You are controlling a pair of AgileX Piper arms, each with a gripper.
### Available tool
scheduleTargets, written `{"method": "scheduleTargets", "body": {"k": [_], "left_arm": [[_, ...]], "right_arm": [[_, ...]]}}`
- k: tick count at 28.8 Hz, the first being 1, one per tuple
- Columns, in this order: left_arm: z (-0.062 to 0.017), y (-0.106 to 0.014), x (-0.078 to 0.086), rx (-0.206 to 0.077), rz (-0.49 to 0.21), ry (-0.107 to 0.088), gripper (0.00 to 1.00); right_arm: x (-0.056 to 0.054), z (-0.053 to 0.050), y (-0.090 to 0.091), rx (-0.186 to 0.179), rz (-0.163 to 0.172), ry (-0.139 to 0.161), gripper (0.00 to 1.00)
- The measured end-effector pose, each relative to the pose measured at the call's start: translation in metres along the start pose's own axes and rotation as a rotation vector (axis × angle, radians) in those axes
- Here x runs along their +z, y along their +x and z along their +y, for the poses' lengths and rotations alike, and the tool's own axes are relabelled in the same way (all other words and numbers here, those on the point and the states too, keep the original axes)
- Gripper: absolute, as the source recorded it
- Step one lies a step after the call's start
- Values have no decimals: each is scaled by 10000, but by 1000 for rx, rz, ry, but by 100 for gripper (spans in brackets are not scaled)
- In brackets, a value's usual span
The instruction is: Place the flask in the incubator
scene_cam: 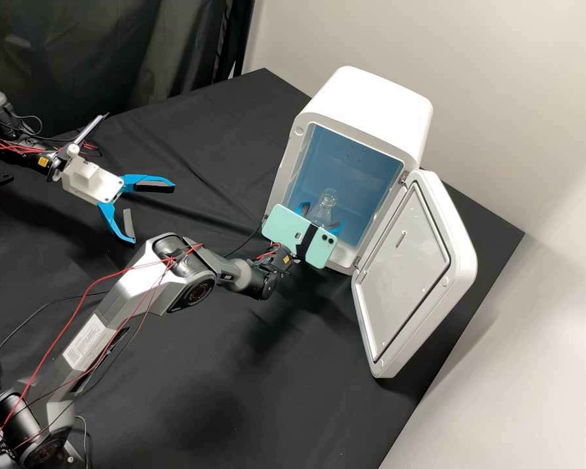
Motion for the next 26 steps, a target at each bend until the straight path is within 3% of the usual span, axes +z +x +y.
{"method": "scheduleTargets", "body": {"k": [8,12,18,22,26], "left_arm": [[0,0,0,0,0,0,100],[0,0,0,0,0,0,100],[3,-1,0,1,0,0,100],[8,0,0,3,0,1,100],[40,0,1,16,-1,3,100]], "right_arm": [[172,13,94,-18,-62,-3,0],[169,39,122,-12,-56,5,0],[186,123,191,11,-41,-11,0],[272,104,247,-9,-69,-20,0],[324,107,293,-25,-105,-10,0]]}}
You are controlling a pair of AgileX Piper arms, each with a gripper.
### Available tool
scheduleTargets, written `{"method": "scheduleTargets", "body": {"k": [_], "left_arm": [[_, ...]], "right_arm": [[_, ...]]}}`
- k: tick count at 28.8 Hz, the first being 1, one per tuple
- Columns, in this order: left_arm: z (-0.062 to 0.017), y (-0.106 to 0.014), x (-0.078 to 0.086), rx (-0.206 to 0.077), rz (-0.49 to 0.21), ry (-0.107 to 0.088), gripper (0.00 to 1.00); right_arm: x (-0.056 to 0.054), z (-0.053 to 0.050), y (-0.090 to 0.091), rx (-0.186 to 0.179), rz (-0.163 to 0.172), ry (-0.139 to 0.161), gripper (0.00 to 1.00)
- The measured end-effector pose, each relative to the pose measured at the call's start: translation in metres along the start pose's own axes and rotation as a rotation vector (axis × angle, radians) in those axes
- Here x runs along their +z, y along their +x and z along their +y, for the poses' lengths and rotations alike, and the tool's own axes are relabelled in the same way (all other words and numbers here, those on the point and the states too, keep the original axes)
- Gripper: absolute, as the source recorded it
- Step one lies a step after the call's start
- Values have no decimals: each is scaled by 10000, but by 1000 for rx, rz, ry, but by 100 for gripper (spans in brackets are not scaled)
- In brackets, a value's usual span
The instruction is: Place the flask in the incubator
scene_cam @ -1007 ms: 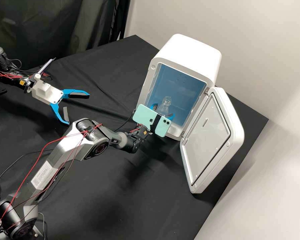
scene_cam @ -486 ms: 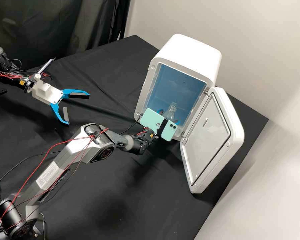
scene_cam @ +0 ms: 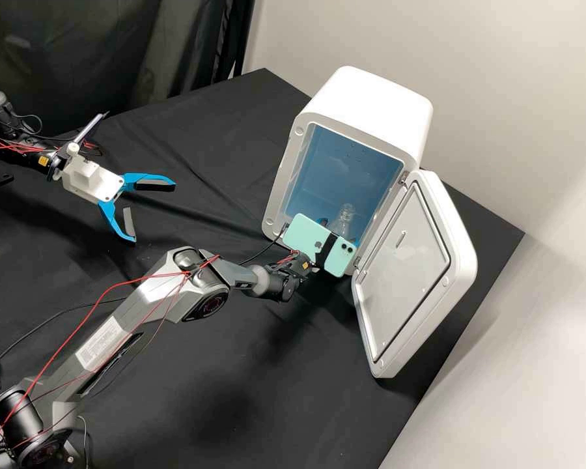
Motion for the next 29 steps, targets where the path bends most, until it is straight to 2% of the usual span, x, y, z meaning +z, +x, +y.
{"method": "scheduleTargets", "body": {"k": [8,13,16,23,29], "left_arm": [[22,0,1,9,0,1,100],[24,1,1,9,0,2,100],[24,1,1,9,0,2,100],[24,1,-1,10,1,1,100],[24,1,-1,10,1,1,100]], "right_arm": [[-10,27,71,8,16,-5,0],[-24,-28,136,2,20,-3,0],[-82,-46,164,-4,21,13,0],[-172,-93,189,-21,32,6,0],[-151,-138,213,-28,35,16,0]]}}
